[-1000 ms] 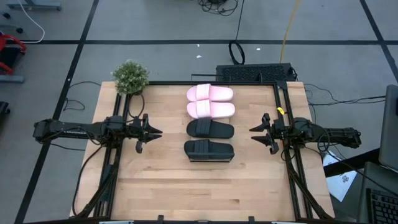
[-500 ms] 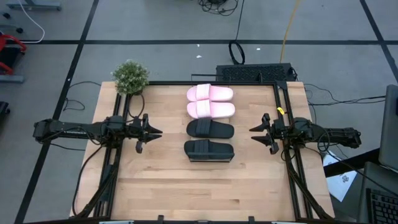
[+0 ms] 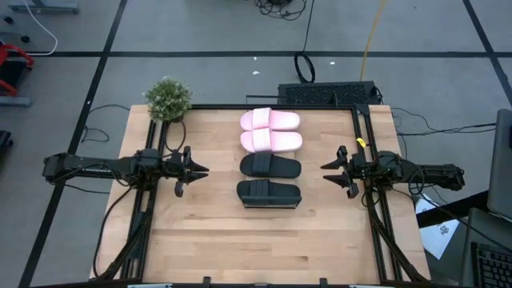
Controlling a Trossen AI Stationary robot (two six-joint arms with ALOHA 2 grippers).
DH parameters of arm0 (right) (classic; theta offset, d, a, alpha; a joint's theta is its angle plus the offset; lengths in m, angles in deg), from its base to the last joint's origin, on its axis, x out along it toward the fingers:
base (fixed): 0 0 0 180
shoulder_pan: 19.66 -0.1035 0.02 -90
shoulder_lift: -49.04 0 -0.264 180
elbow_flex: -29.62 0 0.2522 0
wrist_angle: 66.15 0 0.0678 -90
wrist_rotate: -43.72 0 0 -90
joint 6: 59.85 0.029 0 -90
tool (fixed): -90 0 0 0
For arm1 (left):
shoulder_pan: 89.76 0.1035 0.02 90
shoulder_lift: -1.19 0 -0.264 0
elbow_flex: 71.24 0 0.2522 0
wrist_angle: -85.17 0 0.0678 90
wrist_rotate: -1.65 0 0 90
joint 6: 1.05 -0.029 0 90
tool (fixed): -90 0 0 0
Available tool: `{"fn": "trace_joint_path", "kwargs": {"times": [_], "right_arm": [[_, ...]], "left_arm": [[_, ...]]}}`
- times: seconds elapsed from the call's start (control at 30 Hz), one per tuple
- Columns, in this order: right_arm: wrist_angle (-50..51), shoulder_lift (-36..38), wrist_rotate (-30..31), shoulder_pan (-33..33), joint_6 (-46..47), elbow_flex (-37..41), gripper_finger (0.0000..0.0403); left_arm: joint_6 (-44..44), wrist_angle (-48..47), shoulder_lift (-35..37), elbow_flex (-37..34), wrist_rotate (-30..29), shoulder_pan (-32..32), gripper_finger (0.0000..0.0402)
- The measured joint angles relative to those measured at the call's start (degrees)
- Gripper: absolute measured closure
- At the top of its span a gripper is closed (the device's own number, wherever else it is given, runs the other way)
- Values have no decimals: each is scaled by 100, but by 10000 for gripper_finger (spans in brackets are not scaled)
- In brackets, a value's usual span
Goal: Pick and place slides into the shelf
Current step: Return to Home Position
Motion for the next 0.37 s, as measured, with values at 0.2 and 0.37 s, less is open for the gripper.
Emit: {"fn": "trace_joint_path", "kwargs": {"times": [0.2, 0.37], "right_arm": [[0, 0, 1, 0, 0, 0, 241], [0, 0, 1, 0, 0, 0, 241]], "left_arm": [[-1, 0, 2, 0, -2, 0, 319], [-1, -1, 1, 0, -1, 2, 319]]}}
